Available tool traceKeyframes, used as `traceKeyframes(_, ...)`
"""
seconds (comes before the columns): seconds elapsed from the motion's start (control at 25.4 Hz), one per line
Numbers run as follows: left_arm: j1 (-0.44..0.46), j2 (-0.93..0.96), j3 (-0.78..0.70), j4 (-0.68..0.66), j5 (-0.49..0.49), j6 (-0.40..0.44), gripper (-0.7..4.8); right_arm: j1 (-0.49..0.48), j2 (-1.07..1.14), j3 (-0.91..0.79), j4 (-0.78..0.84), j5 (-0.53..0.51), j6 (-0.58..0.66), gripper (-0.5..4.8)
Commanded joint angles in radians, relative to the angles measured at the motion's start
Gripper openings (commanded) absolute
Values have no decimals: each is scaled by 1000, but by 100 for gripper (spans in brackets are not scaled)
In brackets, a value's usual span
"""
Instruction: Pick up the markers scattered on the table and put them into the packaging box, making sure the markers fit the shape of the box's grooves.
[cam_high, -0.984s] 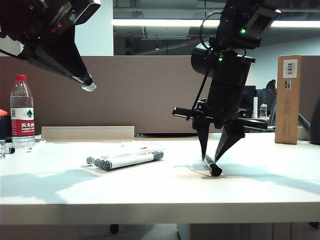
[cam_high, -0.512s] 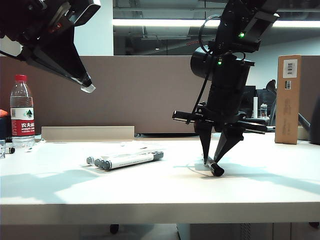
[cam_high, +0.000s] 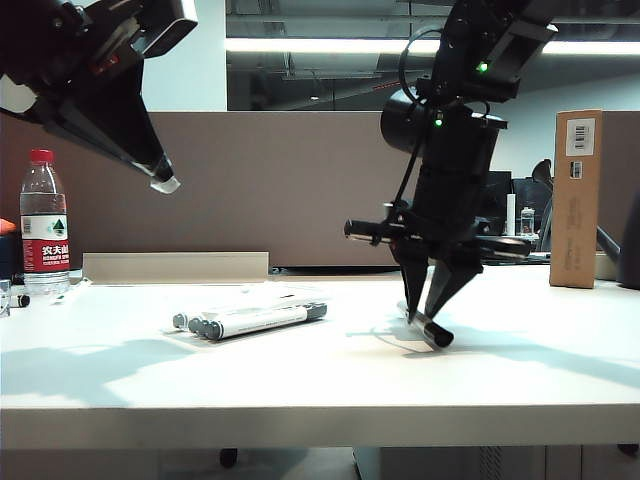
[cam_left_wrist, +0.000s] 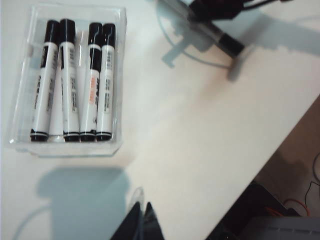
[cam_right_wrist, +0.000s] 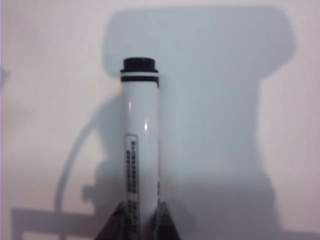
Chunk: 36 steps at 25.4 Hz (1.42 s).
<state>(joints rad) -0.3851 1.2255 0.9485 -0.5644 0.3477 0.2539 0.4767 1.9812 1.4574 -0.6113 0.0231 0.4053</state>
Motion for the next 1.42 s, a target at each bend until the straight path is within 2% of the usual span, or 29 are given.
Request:
traceKeyframes(0.04,-1,-3,2,-16,2,4,-6,1,-11,86,14,0,-116,-5)
traceKeyframes(0.12,-1,-3,2,-21,15,4,-6,1,-11,140,16,-15,-163,-5)
traceKeyframes(0.2,-1,-3,2,-23,20,4,-6,1,-10,225,16,-66,-301,-5)
traceKeyframes(0.24,-1,-3,2,-23,24,5,-6,1,-10,261,13,-100,-391,-5)
traceKeyframes(0.31,-1,-3,2,-27,39,4,-6,7,-10,326,8,-215,-669,-5)
traceKeyframes(0.47,-1,-3,2,-48,38,5,-6,8,-1,344,7,-232,-885,-5)
traceKeyframes(0.59,0,-4,2,-92,31,5,-6,10,37,344,13,-247,-1141,-5)
traceKeyframes(0.67,0,-5,2,-101,31,5,-6,22,61,344,34,-265,-1248,-5)
traceKeyframes(0.79,1,-15,2,-103,30,9,-6,33,98,344,73,-360,-1434,-5)
traceKeyframes(0.9,20,-41,2,-109,-16,32,-6,46,127,344,94,-370,-1505,-5)
traceKeyframes(0.98,42,-58,2,-104,-10,30,-6,58,142,344,93,-371,-1541,-5)
traceKeyframes(1.18,140,-102,2,-93,-12,26,-6,80,180,344,114,-410,-1559,-5)
traceKeyframes(1.3,151,-102,2,-93,-11,25,-6,97,180,344,115,-457,-1559,-5)
traceKeyframes(1.42,151,-102,2,-93,-11,24,-6,108,184,344,102,-462,-1559,-5)
